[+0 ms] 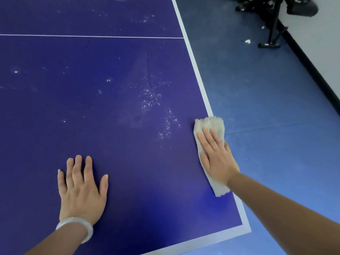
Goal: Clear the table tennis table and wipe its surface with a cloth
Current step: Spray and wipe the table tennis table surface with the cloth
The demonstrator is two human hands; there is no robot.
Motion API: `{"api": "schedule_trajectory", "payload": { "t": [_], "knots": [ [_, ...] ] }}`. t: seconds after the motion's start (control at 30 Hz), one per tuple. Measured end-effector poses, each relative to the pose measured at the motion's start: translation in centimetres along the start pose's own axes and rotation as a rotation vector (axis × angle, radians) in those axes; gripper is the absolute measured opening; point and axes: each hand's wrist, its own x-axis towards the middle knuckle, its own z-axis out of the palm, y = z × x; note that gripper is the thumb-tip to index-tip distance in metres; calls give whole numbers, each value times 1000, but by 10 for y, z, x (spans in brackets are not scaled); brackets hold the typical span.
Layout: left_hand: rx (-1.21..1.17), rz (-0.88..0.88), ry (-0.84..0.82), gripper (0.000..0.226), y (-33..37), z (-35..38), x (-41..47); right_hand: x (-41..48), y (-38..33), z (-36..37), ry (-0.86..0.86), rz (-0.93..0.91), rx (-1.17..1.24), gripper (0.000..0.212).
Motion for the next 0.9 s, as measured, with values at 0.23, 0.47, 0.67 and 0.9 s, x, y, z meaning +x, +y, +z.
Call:
{"api": "schedule_trajectory", "payload": {
  "t": [0.23, 0.47, 0.67, 0.9],
  "knots": [
    [11, -1, -2, 76, 0, 1, 1, 83, -39, -12, 35, 178, 41, 68],
    [13, 7, 9, 75, 0, 0, 0, 32, -93, 2, 44, -164, 87, 59],
    [31, 3, -16, 73, 1, -2, 2, 61, -24, -6, 84, 158, 30, 60],
    [29, 3, -18, 73, -1, -1, 2, 61, -88, 1, 114, 106, 146, 59]
  ]
}}
